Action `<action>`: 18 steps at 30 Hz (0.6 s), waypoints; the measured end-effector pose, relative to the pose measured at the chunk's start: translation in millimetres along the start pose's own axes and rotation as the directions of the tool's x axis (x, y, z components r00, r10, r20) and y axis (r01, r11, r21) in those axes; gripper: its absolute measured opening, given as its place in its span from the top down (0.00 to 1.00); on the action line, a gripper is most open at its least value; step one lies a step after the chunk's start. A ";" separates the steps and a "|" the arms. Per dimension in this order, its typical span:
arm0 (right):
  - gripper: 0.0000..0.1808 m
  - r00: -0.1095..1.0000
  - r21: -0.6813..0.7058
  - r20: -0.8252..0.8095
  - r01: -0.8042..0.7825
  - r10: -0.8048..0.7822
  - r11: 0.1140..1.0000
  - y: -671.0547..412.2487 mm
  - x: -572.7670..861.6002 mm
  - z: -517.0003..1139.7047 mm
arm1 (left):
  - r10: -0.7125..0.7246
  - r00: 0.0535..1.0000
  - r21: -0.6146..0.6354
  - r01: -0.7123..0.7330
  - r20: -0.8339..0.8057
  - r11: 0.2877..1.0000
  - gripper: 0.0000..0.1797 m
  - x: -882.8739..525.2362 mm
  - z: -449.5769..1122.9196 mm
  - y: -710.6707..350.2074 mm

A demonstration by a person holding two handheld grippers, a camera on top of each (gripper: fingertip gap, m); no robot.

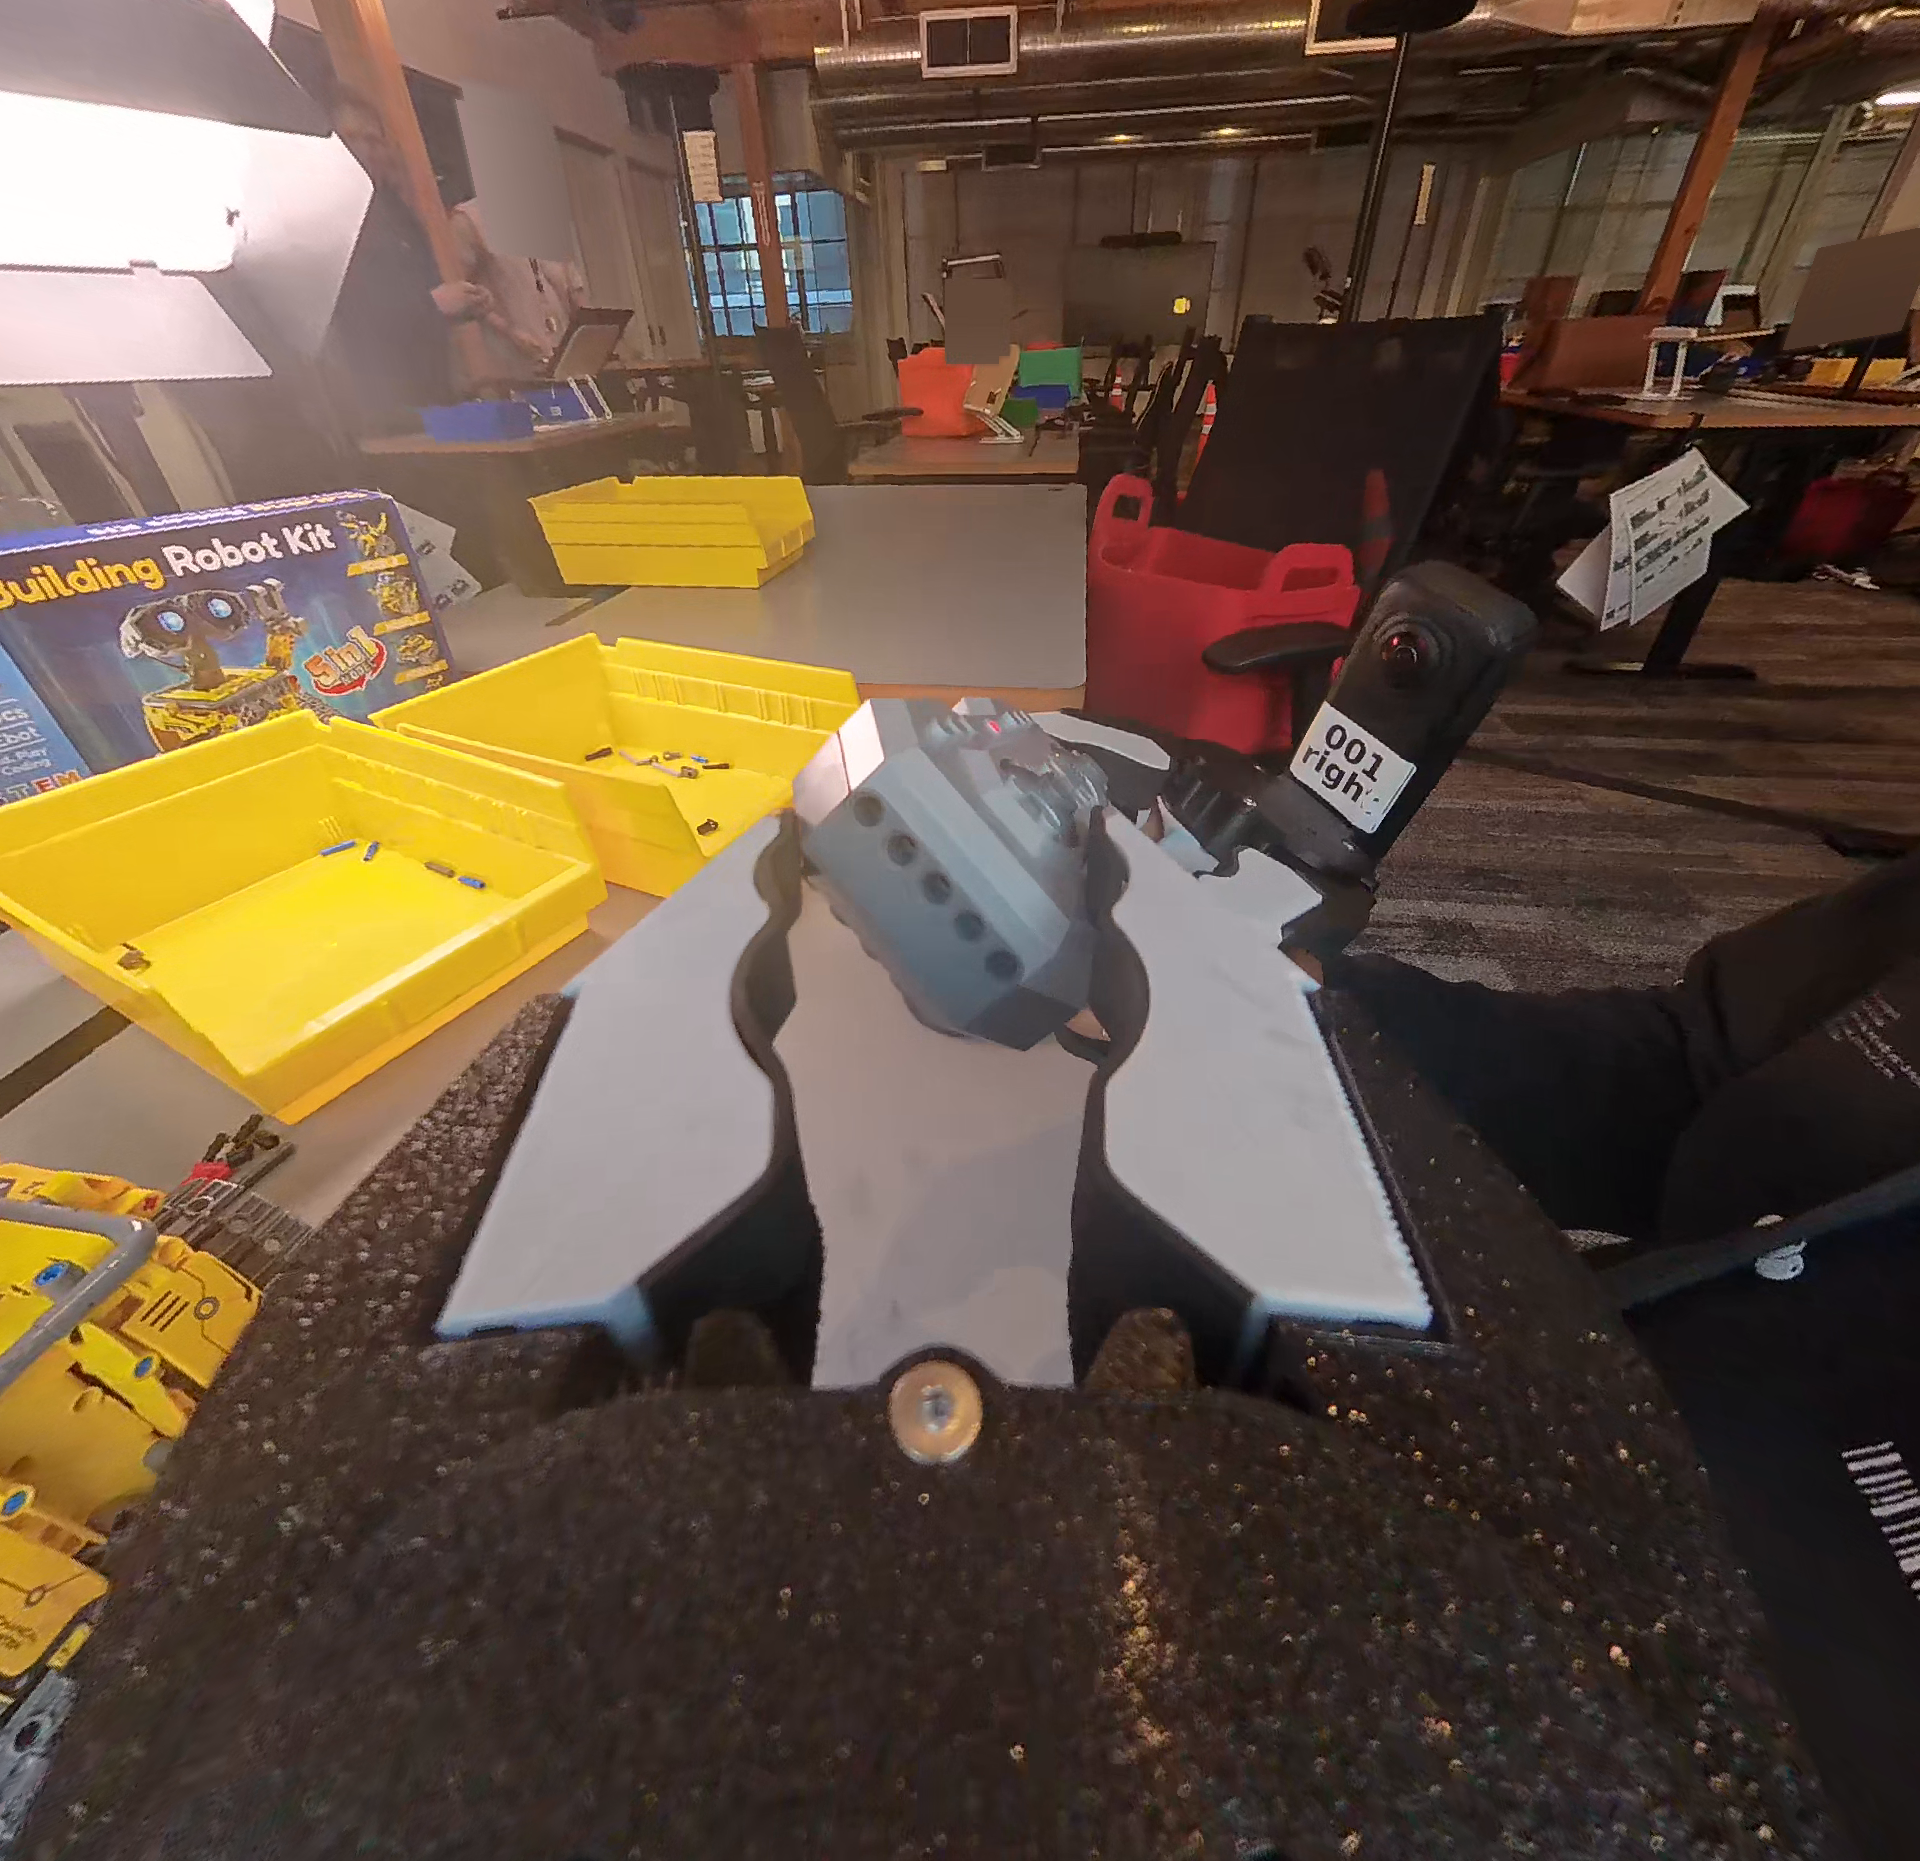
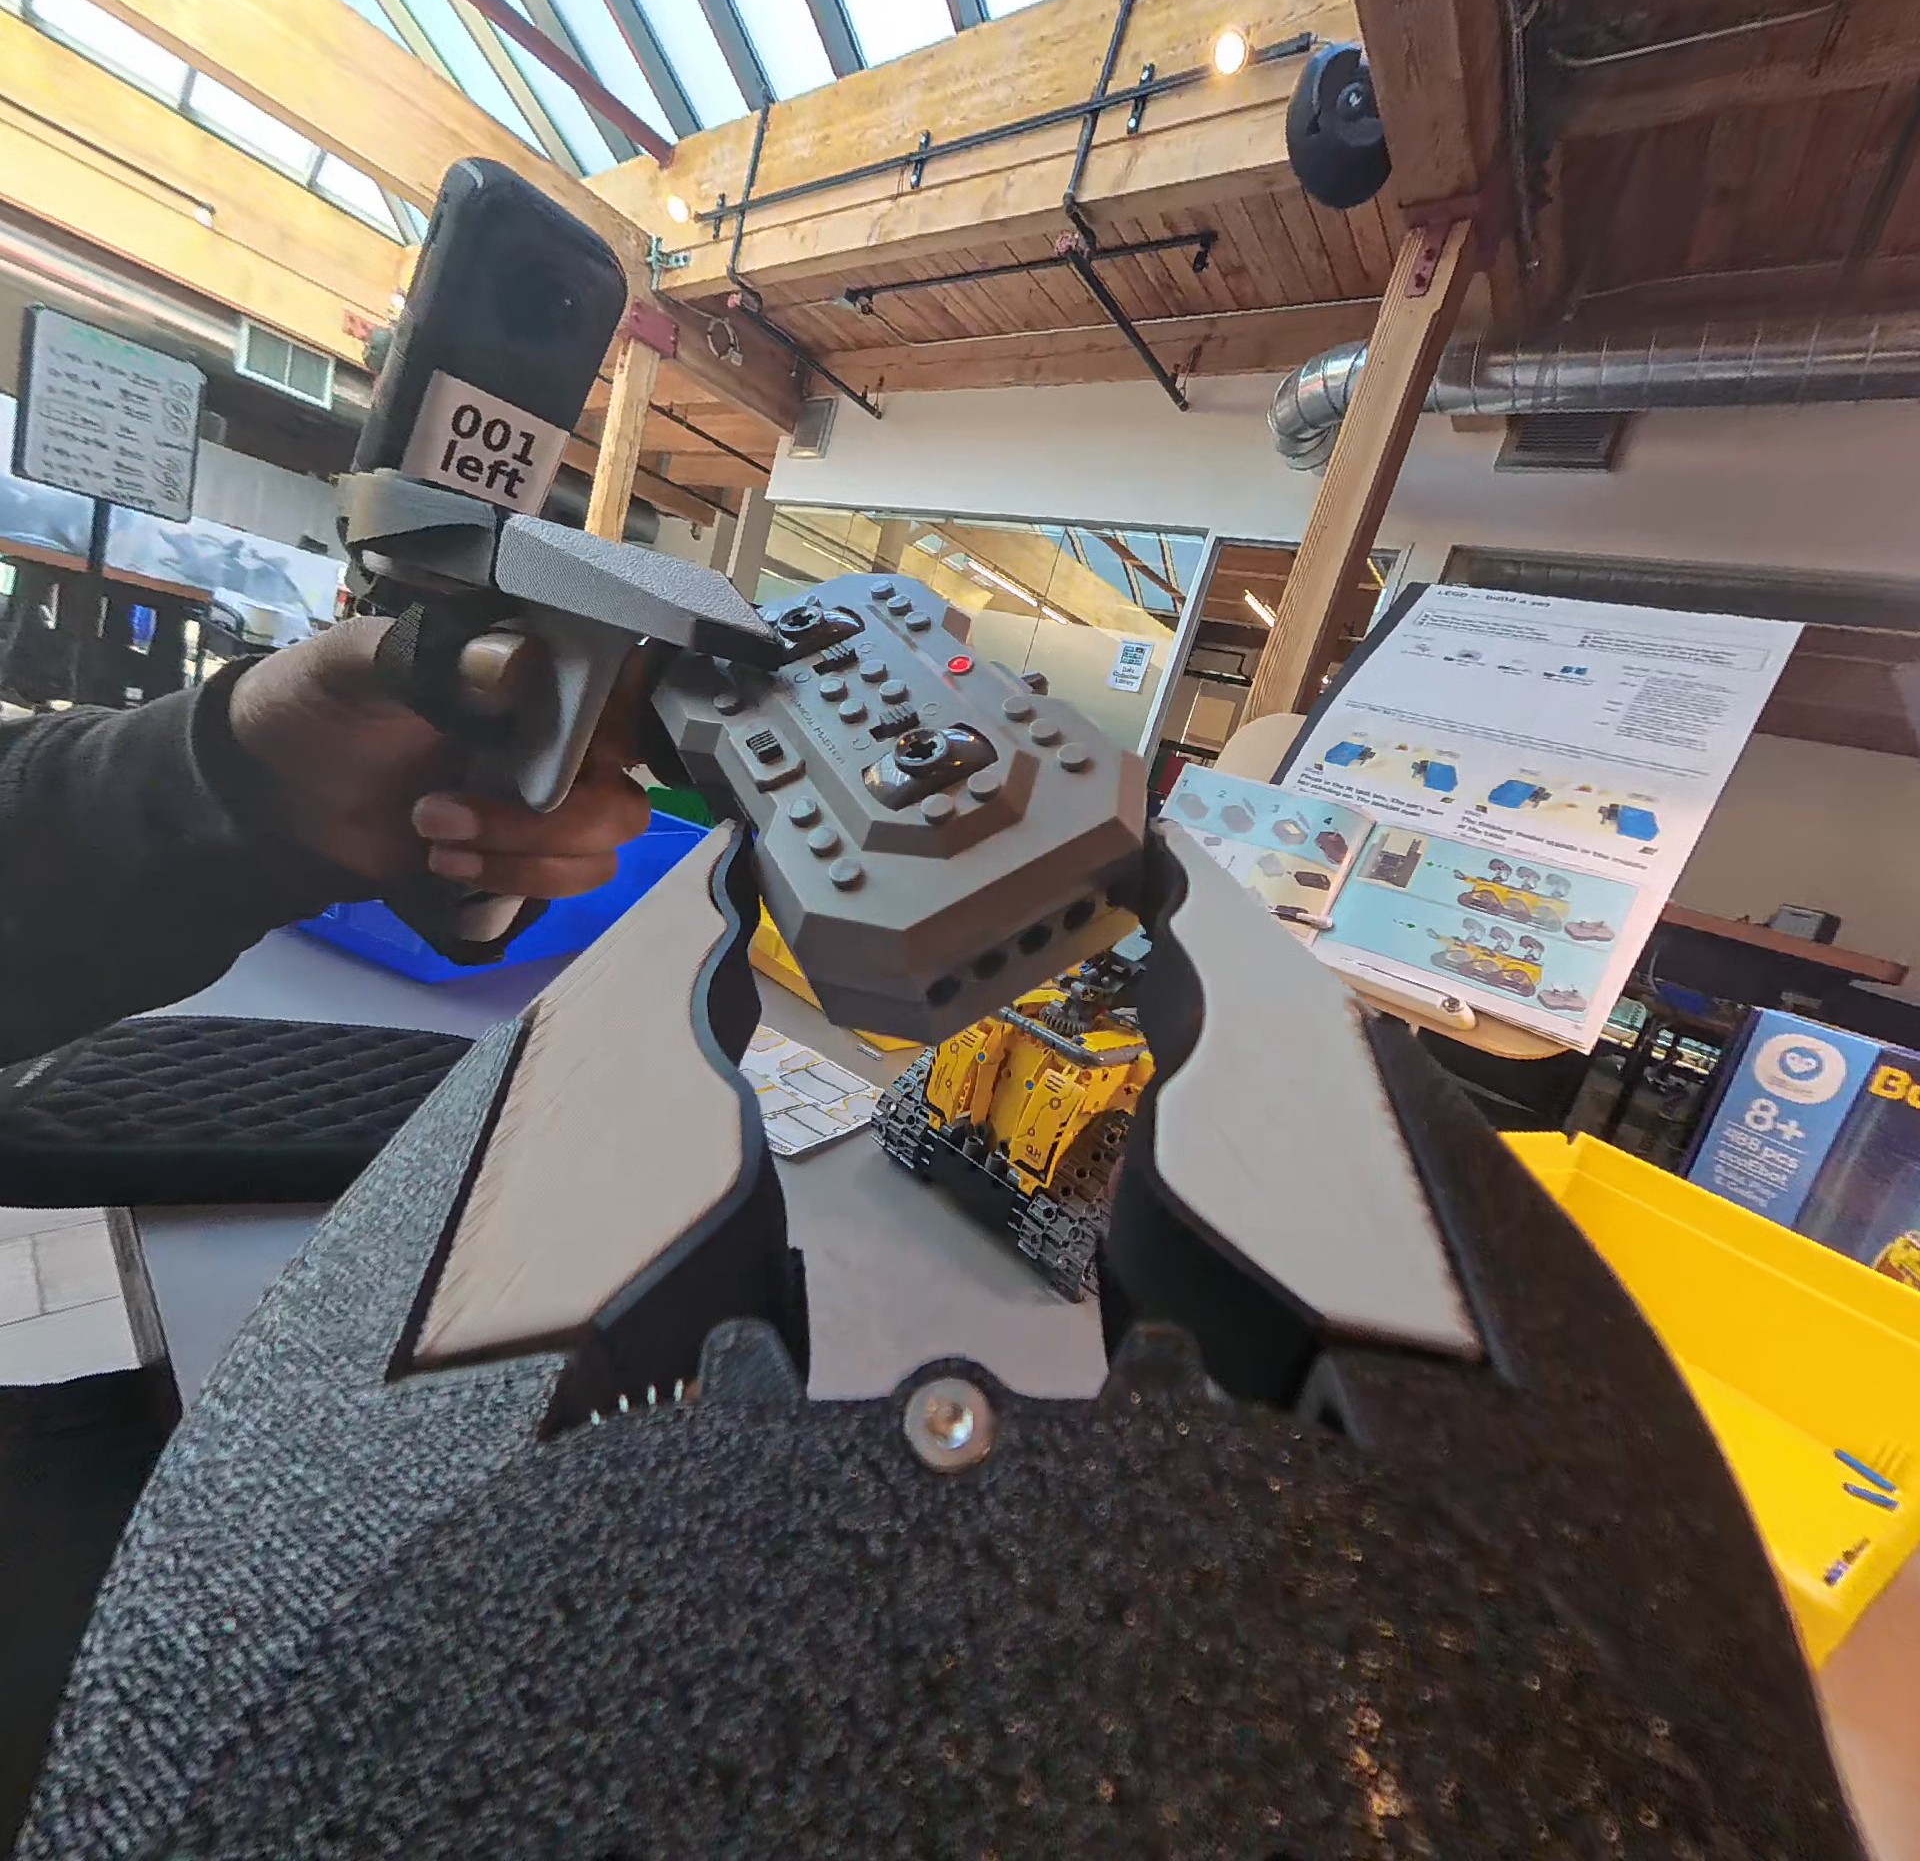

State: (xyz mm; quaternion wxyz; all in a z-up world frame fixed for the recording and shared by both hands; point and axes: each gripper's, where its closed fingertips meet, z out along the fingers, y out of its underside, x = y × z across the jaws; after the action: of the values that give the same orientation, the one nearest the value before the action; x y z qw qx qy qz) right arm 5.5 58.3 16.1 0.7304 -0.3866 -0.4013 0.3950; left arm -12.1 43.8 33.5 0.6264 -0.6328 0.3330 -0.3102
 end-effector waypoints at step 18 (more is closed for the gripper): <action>0.60 0.996 -0.024 0.002 0.091 -0.091 0.996 -3.3 -2.3 -0.7 | -0.036 0.999 -0.009 0.036 -0.017 0.999 0.72 1.0 -1.6 -0.3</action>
State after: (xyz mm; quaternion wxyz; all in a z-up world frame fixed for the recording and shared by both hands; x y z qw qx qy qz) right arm 6.2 54.9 18.1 0.7426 -0.3767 -0.4237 0.3566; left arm -12.7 42.1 33.8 0.6150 -0.6388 0.3283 -0.3254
